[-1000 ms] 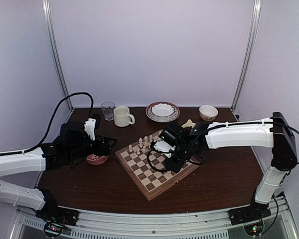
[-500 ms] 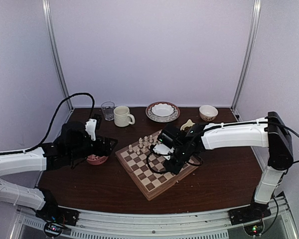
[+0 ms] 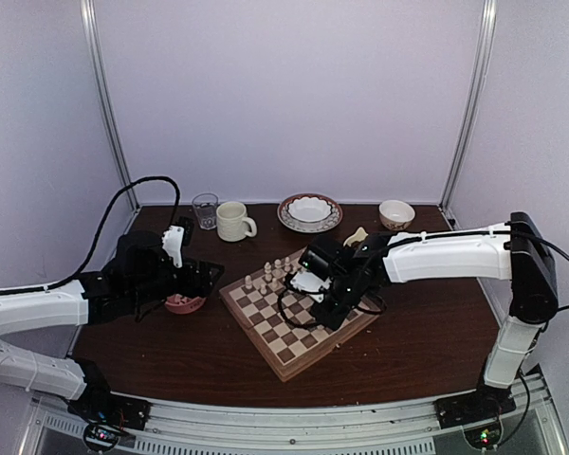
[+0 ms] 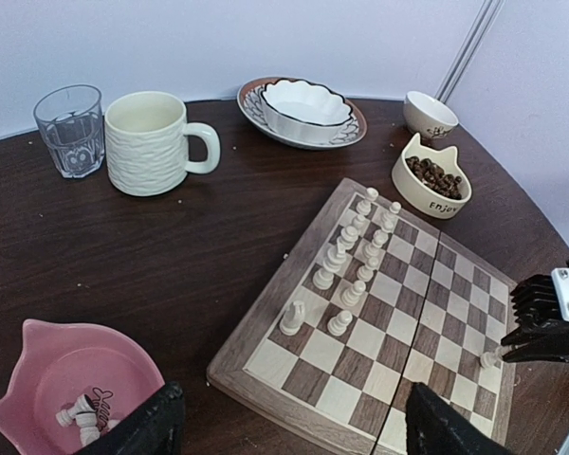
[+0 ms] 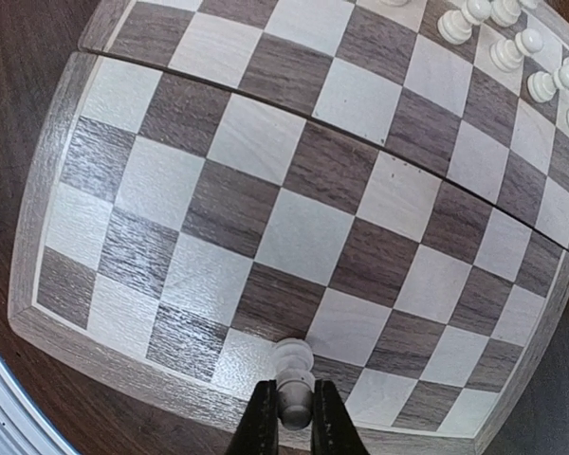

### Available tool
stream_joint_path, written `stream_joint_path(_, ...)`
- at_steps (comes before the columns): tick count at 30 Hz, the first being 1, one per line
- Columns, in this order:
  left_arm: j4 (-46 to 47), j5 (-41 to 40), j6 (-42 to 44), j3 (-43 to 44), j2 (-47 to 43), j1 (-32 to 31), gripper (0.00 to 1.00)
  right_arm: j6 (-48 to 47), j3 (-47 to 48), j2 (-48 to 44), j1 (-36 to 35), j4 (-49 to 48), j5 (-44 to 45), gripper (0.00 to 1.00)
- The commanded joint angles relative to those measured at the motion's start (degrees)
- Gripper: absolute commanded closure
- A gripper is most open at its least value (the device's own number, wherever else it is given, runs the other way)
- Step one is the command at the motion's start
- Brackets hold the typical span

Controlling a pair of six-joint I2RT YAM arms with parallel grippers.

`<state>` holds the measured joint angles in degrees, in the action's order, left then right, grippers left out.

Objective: Set up the chess pieces on the board
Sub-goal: Pick up the bishop from the chessboard, then place the bishop on f1.

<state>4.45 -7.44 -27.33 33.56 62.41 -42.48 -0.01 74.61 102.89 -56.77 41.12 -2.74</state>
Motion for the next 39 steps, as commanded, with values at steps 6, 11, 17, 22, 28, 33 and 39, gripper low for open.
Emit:
stream_joint_path(6, 1.2, -0.2, 0.7, 1.9, -0.6, 0.1, 0.2, 0.0, 7.6, -0.4, -0.2, -1.1, -1.2, 0.96)
stream_joint_path(11, 1.0, -0.9, 0.6, 1.9, -0.6, 0.1, 0.2, -0.1, 13.4, 2.5, -0.2, -2.5, -1.3, 0.98)
stream_joint_path(17, 0.7, -1.5, 0.5, 1.8, -1.0, 0.1, 0.2, -0.5, 23.7, 9.7, -0.2, -1.0, -0.8, 0.99)
stream_joint_path(22, 0.9, -1.4, 0.4, 1.7, -0.8, 0.1, 0.2, -0.8, 33.1, 16.5, 0.0, 1.5, -0.7, 1.0)
stream_joint_path(28, 0.8, -1.5, 0.1, 1.6, -1.2, 0.1, 0.2, -1.1, 39.4, 22.5, 0.5, 2.3, 0.7, 1.0)
stream_joint_path(33, 1.1, -1.5, 0.0, 1.4, -1.3, 0.1, 0.2, -1.1, 41.5, 24.7, 1.3, 1.7, 1.3, 1.0)
stream_joint_path(39, 1.1, -1.3, 0.1, 1.4, -1.3, 0.1, 0.2, -1.6, 43.8, 27.2, 1.8, 1.9, 1.6, 1.0)
